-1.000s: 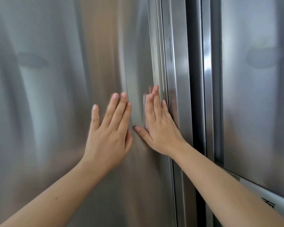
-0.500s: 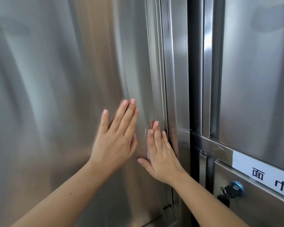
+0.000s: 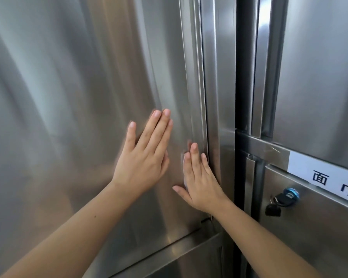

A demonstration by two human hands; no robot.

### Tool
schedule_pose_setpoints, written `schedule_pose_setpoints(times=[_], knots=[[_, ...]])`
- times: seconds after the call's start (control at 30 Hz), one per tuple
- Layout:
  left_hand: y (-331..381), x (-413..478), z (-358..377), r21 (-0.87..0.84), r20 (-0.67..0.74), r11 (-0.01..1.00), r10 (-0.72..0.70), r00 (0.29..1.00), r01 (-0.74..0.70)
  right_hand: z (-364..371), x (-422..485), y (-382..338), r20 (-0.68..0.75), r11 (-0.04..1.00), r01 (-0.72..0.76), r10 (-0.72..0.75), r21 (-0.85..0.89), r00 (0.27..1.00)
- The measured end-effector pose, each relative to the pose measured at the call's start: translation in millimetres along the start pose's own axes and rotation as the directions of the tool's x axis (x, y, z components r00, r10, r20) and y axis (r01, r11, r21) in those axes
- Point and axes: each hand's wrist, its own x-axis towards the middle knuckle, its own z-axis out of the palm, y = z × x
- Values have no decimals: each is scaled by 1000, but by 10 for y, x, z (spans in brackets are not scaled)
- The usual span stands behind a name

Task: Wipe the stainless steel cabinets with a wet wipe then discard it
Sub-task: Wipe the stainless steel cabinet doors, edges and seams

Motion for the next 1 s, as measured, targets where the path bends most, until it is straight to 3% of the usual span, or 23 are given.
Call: schedule_pose_setpoints(times=[0.2, 0.47, 0.73, 1.0], knots=[[8, -11, 2, 3, 1, 1000, 0, 1000, 0, -58, 287, 41, -80, 998, -47, 51, 48, 995], [144, -319, 26, -19, 34, 998, 65, 997, -64, 207, -707, -206, 72, 999, -15, 12, 40, 997], [160, -351, 36, -6, 37, 996, 84, 996, -84, 126, -245, -123, -1, 998, -63, 63, 19, 998], [164, -350, 30, -17, 36, 997, 81, 996, -81, 280, -944, -353, 143, 995, -86, 77, 59, 987]])
